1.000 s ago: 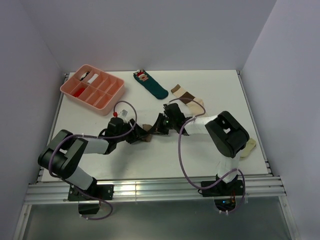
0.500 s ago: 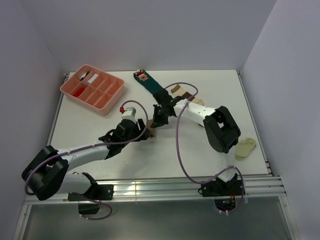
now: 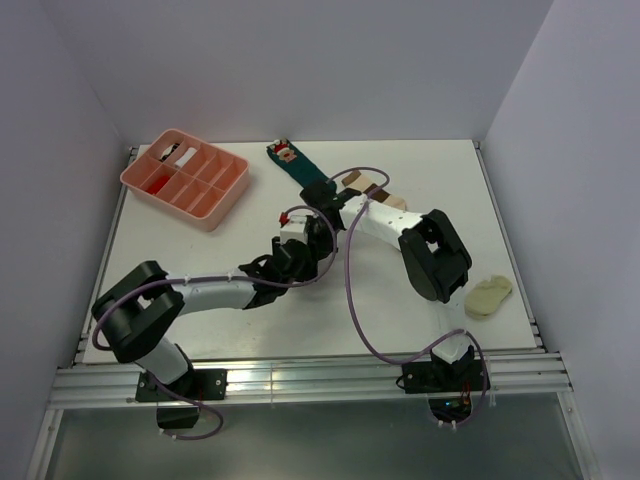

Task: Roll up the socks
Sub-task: Roll the sock at the center of the board.

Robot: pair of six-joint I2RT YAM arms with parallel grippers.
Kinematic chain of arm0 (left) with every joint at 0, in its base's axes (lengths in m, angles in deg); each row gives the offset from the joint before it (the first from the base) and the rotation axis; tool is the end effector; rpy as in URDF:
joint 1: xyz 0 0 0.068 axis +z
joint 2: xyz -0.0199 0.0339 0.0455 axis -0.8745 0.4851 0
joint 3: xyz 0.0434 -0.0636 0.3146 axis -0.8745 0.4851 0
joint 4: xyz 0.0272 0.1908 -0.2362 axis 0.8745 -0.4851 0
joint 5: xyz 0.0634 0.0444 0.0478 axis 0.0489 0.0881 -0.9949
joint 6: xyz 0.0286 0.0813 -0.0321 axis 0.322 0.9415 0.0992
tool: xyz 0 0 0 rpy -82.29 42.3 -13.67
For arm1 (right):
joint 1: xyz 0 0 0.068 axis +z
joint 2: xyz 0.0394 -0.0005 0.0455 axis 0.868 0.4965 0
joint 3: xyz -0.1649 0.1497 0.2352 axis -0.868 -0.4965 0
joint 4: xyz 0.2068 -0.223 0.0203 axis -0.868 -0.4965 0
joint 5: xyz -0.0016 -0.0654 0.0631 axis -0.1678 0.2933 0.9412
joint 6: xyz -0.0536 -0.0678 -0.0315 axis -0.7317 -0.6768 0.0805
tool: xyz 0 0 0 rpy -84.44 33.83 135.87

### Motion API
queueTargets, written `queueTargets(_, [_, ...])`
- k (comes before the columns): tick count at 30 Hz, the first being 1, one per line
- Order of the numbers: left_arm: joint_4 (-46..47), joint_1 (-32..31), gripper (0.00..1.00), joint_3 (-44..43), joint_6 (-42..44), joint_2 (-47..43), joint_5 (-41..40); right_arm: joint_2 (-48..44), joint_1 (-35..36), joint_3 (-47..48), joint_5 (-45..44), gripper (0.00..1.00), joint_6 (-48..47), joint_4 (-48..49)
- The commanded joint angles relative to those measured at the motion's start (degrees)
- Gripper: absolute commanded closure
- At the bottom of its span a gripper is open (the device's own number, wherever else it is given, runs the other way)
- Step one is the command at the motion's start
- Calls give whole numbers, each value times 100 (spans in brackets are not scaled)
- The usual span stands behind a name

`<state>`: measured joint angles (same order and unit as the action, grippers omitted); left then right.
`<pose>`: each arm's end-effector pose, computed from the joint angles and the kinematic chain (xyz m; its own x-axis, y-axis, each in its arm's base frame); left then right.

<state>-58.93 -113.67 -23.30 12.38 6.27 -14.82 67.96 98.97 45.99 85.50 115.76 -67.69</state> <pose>0.2589 -0.2826 0.1691 -0.5844 -0.0708 -0.8084 0.2268 0.9422 -0.2465 0.3771 0.3197 0.1600 -0.9862 0.0304 -0.1629 -0.0268 0.9407 0.3383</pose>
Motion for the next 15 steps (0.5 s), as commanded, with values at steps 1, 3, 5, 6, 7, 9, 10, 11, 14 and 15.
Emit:
queueTargets(1, [31, -101, 35, -364, 293, 263, -383, 207, 46, 102, -313, 100, -112, -550])
queueTargets(3, [-4, -189, 36, -487, 354, 439, -514, 216, 46, 84, -278, 100, -94, -550])
queueTargets(5, [-91, -260, 37, -653, 363, 658, -594, 225, 46, 67, -234, 100, -103, -541])
queueTargets(6, [-188, -277, 38, -707, 363, 747, -673, 225, 46, 67, -216, 100, -111, -532])
queueTargets(7, [-241, -295, 38, -759, 363, 826, -734, 234, 46, 67, -207, 100, -94, -532])
queueTargets(9, [-364, -365, 40, -882, 311, 1063, -875, 234, 46, 67, -181, 100, -94, -532])
queueTargets(10, [-486, -391, 41, -918, 293, 1116, -989, 243, 46, 75, -181, 100, -111, -541])
queueTargets(11, [-566, -409, 42, -979, 258, 1238, -1059, 251, 46, 84, -181, 100, -111, -541])
queueTargets(14, [-856, -427, 45, -1085, 117, 1432, -1271, 251, 46, 58, -119, 100, -103, -524])
queueTargets(15, [-883, -427, 45, -1085, 82, 1459, -1280, 251, 46, 32, -84, 100, -103, -497])
